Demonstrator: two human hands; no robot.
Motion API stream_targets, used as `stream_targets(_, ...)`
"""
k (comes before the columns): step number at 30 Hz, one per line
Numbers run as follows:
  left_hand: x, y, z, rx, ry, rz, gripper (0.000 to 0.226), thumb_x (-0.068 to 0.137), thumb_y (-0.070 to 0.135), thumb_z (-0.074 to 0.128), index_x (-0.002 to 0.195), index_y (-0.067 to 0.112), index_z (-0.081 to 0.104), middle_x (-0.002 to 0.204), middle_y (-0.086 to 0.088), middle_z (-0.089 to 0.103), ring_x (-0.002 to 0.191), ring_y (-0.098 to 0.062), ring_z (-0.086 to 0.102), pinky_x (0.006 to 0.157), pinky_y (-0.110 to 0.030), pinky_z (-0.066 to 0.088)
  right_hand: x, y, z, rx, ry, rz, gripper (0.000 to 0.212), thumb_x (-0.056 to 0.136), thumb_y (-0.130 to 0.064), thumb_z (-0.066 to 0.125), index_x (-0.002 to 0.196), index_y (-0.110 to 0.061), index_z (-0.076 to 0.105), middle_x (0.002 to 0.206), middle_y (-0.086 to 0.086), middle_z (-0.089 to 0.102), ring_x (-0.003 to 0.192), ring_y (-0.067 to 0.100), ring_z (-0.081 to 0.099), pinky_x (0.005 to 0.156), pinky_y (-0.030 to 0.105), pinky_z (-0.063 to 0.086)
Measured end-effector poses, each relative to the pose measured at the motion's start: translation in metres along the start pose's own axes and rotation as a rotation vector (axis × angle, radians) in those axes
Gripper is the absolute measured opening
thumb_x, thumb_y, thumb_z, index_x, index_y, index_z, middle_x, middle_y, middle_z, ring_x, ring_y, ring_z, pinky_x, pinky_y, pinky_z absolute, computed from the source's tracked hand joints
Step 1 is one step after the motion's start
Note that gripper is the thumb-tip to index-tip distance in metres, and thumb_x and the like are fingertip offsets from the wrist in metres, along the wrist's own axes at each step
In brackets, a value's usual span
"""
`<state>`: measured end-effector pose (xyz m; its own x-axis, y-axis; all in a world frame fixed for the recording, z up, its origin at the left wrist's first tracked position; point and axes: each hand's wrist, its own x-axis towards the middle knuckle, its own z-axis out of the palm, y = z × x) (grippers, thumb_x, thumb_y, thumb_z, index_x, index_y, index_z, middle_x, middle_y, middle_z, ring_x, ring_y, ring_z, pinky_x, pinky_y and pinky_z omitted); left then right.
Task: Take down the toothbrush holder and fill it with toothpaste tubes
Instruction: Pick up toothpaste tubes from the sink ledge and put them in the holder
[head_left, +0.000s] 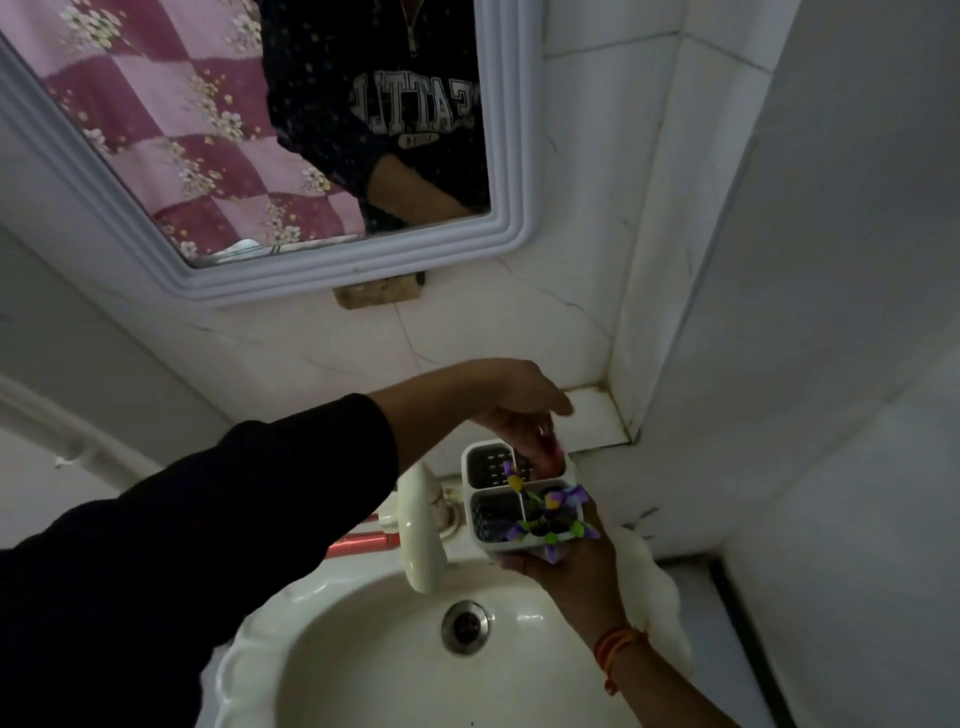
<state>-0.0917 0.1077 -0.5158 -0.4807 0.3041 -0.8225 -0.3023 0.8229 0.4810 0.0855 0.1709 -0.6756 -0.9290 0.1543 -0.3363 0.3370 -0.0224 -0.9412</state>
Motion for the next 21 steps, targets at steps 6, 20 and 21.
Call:
stream_targets(6, 0.004, -0.023, -0.031, -0.205, 0.004, 0.003, 0.049, 0.106, 0.030, 0.048, 0.130, -0.011, 0.057, 0.101, -0.023, 0.075, 0.077, -0.027, 0.076, 0.067, -0.030, 0.063, 0.004, -0.024, 0.002, 0.895, -0.134, 0.169, 0.061, 0.105, -0.003, 0.023, 0.089, -0.019, 0.079, 0.096, 0.012, 0.077, 0.082, 0.037, 0.074, 0.053, 0.046, 0.060)
stream_targets(20, 0.088, -0.101, -0.055, 1.181, 0.577, 0.325, 0.033, 0.103, 0.019, 0.049, 0.132, 0.012, 0.062, 0.133, -0.013, 0.059, 0.122, -0.029, 0.059, 0.097, -0.033, 0.046, 0.011, -0.017, -0.001, 0.950, -0.116, 0.194, 0.057, 0.105, -0.020, 0.024, 0.092, -0.025, 0.080, 0.102, 0.013, 0.076, 0.088, 0.040, 0.073, 0.076, 0.067, 0.050)
stream_targets(21, 0.091, -0.100, -0.055, 1.199, 0.592, 0.336, 0.030, 0.102, 0.021, 0.051, 0.127, 0.012, 0.065, 0.130, -0.012, 0.062, 0.119, -0.029, 0.060, 0.096, -0.033, 0.048, 0.011, -0.014, -0.001, 0.944, -0.096, 0.194, 0.054, 0.105, -0.021, 0.026, 0.095, -0.024, 0.079, 0.104, 0.014, 0.075, 0.090, 0.041, 0.072, 0.079, 0.069, 0.048)
